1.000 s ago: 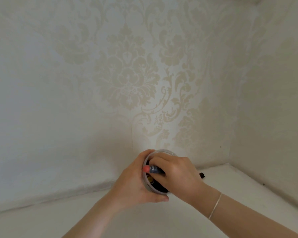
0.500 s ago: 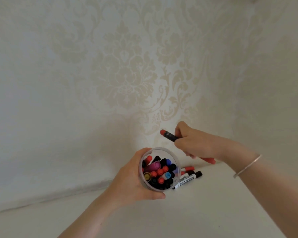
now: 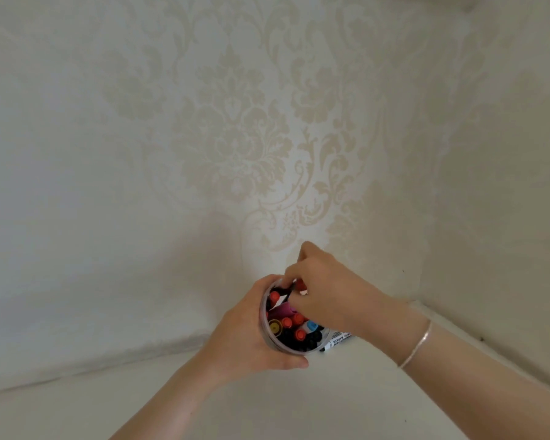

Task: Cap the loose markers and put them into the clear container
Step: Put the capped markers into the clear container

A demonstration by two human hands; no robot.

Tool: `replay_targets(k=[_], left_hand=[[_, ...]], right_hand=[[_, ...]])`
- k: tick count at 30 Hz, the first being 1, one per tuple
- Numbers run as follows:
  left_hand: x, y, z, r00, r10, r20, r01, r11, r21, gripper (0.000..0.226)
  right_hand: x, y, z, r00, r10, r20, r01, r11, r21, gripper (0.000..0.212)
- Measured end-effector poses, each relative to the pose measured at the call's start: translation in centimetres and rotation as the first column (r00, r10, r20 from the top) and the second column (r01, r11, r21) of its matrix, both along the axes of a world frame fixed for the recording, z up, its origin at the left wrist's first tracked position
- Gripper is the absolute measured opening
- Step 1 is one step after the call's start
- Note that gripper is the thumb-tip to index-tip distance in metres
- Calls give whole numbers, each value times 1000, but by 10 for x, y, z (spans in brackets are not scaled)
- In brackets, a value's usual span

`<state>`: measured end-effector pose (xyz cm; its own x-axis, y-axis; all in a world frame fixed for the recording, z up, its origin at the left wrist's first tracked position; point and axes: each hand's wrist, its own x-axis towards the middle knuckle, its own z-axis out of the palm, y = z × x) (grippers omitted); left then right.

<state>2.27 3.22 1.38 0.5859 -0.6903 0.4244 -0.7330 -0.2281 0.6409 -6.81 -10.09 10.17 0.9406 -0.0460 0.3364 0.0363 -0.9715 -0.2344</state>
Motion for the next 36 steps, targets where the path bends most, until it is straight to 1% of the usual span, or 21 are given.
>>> replay_targets(k=[2,4,7,10,12,14,15,17,18,19,21,22,24,27,29,30,32,33,34,35,36], left_hand=[[1,1,0,1000,-4,-9,4,1000,-2,106],[2,3,-1,1000,4,-7,-4,1000,-13,108],[3,3,-2,1000,0,-26,0,1000,-24,109],[3,3,-2,1000,-2,-32,1,999,-36,109],[3,2,-1,999,-2,-34,1,999,-40,107],[2,2,-1,1000,-1,-18,0,1000,-24,109],[1,2,-2,1000,-2,-6,2,1000,-13,110],[-1,0,-1,1000,-7,7,7,1000,-3,109],[-2,-1,-1,1000,-9,10,9,1000,-1,108],[-3,-2,0,1000,-10,15,10,1000,2,108],[-5,-4,0,1000,-15,20,14,1000,10,110],[-5,-4,0,1000,-15,17,15,1000,12,111],[-4,-3,0,1000,-9,8,8,1000,11,110],[-2,-3,-1,1000,18,-9,-18,1000,-6,112],[0,-3,-1,999,33,-8,-33,999,-24,111],[0,-3,0,1000,29,-6,-29,999,-27,110],[1,0,-1,1000,10,-13,-10,1000,-23,108],[2,1,-2,1000,1,-21,-2,1000,-27,109],[3,3,-2,1000,-4,-29,3,999,-33,110],[4,4,-3,1000,-5,-31,4,999,-38,112],[5,5,-4,1000,-1,-27,0,999,-41,113]], right_hand=[[-2,3,-3,998,56,1,-55,997,46,23],[-4,1,-2,994,98,54,-101,993,64,14],[-5,-6,-1,990,107,93,-118,985,123,8],[-7,-9,-4,992,106,71,-120,962,245,14],[-6,-9,-7,992,112,51,-121,961,248,22],[-4,-7,-13,992,117,44,-123,972,200,22],[-3,-7,-16,993,110,40,-115,985,132,18],[0,-4,-25,997,33,66,-26,994,-102,16],[2,-2,-29,993,-6,117,32,974,-226,17],[4,0,-32,991,-28,129,66,950,-304,19],[6,6,-33,987,-71,146,124,910,-396,20],[8,6,-34,989,-90,120,130,912,-388,14],[3,6,-32,985,-142,101,167,935,-314,15],[-5,12,-32,976,-184,119,215,905,-367,12],[-5,17,-31,980,-193,47,198,929,-314,21],[-4,18,-28,980,-199,7,194,950,-246,27],[-3,13,-19,988,-148,-53,151,987,51,39],[-3,10,-15,991,-108,-78,122,972,200,42],[-3,7,-13,993,-90,-73,108,952,286,43],[-4,5,-12,994,-96,-49,107,945,308,42],[-4,2,-12,993,-118,-3,115,955,275,39]])
